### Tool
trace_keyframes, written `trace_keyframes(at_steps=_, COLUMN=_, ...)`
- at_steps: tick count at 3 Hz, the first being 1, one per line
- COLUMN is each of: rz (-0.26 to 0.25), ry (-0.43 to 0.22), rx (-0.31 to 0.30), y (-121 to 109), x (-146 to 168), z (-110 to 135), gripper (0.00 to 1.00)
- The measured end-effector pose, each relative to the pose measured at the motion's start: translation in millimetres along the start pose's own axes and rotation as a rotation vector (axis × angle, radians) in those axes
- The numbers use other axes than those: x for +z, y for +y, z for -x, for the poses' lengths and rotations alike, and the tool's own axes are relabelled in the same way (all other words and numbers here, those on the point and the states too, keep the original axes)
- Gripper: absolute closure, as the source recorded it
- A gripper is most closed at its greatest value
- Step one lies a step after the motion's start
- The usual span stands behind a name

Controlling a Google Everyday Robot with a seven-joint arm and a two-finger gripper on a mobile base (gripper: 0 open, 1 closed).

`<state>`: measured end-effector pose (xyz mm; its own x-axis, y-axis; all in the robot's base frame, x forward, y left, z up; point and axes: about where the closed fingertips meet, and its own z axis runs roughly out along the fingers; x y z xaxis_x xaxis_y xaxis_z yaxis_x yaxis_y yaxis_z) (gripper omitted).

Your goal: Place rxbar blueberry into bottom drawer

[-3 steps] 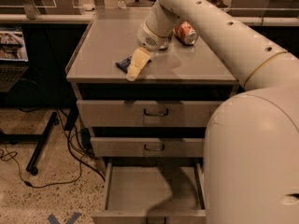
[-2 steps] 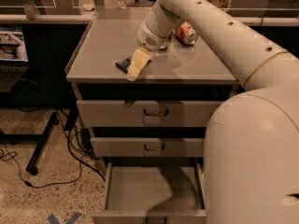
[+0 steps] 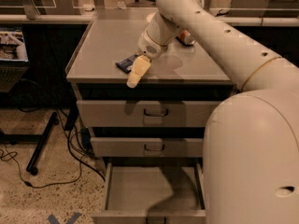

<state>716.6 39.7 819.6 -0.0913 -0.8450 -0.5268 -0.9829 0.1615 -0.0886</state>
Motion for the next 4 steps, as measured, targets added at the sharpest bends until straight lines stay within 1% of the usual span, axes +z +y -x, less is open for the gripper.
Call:
trace_keyframes(at_steps=1, rz=0.007, ry=0.002, rx=0.004, y=1.1, x=4.1, z=-2.4, gripper=0.0)
trace_keyframes(at_steps=2, rz=0.007, ry=0.003, rx=0.004, y=1.1, x=4.2, z=-2.4, gripper=0.16)
trace_keyframes(at_steps=3, rz=0.007, ry=0.003, rx=0.004, y=1.1, x=4.2, z=-2.4, gripper=0.4)
trace_keyframes(at_steps=4, rz=0.007, ry=0.003, rx=0.004, y=1.1, x=4.3, z=-2.4, gripper=0.71)
